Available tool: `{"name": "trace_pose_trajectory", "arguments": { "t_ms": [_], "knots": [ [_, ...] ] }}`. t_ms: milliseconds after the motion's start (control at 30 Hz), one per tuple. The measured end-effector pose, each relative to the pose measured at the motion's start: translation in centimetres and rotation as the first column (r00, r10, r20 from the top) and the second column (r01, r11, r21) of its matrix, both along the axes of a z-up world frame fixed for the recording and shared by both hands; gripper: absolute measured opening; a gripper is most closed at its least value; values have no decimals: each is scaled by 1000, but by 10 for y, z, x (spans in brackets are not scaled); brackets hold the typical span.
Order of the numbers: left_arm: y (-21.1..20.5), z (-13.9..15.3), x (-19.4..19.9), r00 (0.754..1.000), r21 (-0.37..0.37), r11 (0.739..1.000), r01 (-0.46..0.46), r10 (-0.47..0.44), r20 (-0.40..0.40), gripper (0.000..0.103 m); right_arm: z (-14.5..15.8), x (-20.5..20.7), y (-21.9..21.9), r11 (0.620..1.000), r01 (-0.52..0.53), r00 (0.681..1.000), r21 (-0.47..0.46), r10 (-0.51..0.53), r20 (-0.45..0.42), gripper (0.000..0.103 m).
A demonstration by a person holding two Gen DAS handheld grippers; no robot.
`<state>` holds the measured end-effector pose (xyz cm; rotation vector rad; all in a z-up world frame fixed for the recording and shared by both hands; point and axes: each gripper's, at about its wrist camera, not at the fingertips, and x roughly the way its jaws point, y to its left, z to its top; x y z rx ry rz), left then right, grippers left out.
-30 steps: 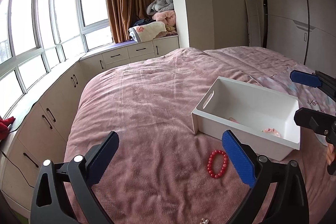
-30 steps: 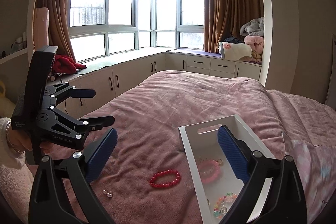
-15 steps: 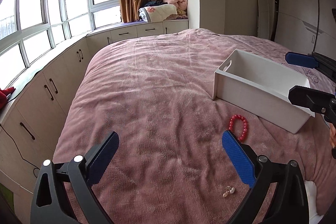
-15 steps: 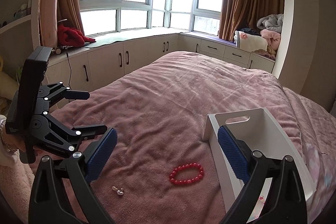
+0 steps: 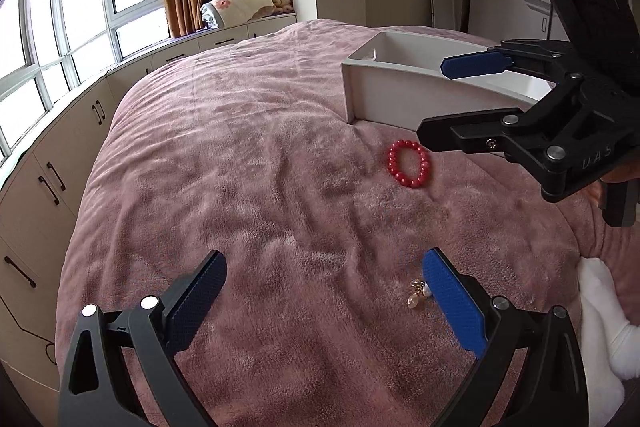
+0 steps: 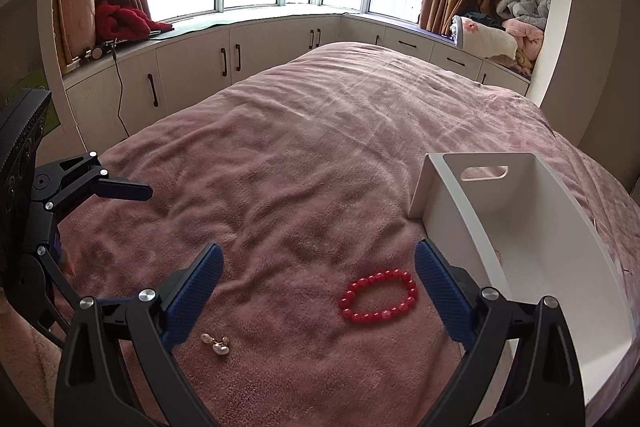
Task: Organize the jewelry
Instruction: 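Grasp the red bead bracelet with the right tool while the left grasps the gold pearl earring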
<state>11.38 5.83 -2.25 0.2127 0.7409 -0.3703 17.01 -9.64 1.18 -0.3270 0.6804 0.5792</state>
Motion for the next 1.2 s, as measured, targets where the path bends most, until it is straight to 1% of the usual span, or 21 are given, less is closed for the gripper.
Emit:
{"name": "trace_pose_trajectory", "arguments": {
  "t_ms": [133, 200, 267, 333, 467, 533, 567, 600, 633, 667, 733, 767, 800, 833, 867, 967, 1000, 1100, 1133, 1167, 1200],
  "knots": [
    [-26, -13, -9, 994, 21, 994, 110, -110, -5, 99, -26, 3, -4, 1000, 15, 999, -27, -16, -32, 95],
    [-38, -22, -11, 990, 26, 990, 140, -140, -6, 99, -42, 6, -6, 999, 26, 998, -33, -28, -54, 95],
    [-44, -31, -9, 991, 16, 991, 131, -130, -14, 99, -56, 9, -10, 999, 42, 996, -31, -44, -81, 95],
    [-46, -41, -3, 988, -12, 990, 139, -139, -62, 99, -67, 14, -13, 998, 56, 992, -31, -59, -114, 95],
    [-40, -56, 2, 984, -31, 990, 141, -143, -104, 98, -76, 19, -17, 997, 62, 992, -38, -66, -111, 92],
    [-36, -61, 6, 981, -55, 988, 142, -148, -129, 83, -77, 22, -17, 998, 52, 993, -31, -55, -106, 88],
    [-35, -63, 8, 979, -57, 988, 142, -149, -142, 70, -78, 24, -17, 999, 45, 994, -26, -47, -101, 86],
    [-35, -65, 9, 979, -51, 989, 138, -144, -147, 69, -78, 26, -18, 999, 41, 995, -23, -43, -94, 85],
    [-34, -65, 10, 979, -58, 988, 141, -148, -142, 67, -79, 28, -17, 999, 41, 995, -24, -43, -86, 80],
    [-33, -65, 9, 980, -58, 988, 142, -149, -134, 63, -81, 32, -16, 999, 38, 995, -27, -40, -93, 73],
    [-33, -66, 10, 979, -58, 988, 145, -152, -134, 62, -91, 40, -15, 999, 22, 990, -37, -27, -138, 64],
    [-32, -66, 10, 979, -59, 987, 148, -155, -133, 62, -99, 44, -12, 999, 6, 983, -49, -15, -182, 63],
    [-33, -66, 10, 978, -55, 987, 151, -157, -134, 61, -109, 46, -10, 998, -7, 976, -66, -7, -218, 63],
    [-33, -66, 10, 978, -53, 987, 153, -159, -136, 61, -113, 48, -9, 998, -12, 974, -66, -4, -229, 64],
    [-32, -67, 10, 977, -54, 987, 154, -160, -138, 61, -114, 51, -10, 999, -10, 969, -54, -3, -247, 64],
    [-31, -66, 11, 976, -64, 986, 155, -163, -142, 61, -114, 64, -15, 1000, 17, 939, -12, -20, -344, 67],
    [-33, -66, 11, 976, -67, 985, 156, -164, -143, 61, -114, 65, -13, 1000, 15, 937, -24, -22, -350, 67],
    [-30, -65, 8, 976, -84, 983, 160, -171, -138, 61, -113, 61, -5, 996, 2, 944, -85, -30, -328, 67],
    [-29, -65, 11, 976, -90, 983, 161, -172, -135, 61, -111, 61, -4, 996, 7, 944, -86, -35, -327, 66],
    [-28, -65, 9, 976, -96, 982, 161, -173, -132, 59, -110, 59, -4, 996, 11, 947, -88, -39, -320, 62],
    [-28, -65, 9, 976, -102, 982, 162, -174, -128, 47, -109, 57, -3, 996, 9, 951, -93, -37, -306, 60]
  ]
}}
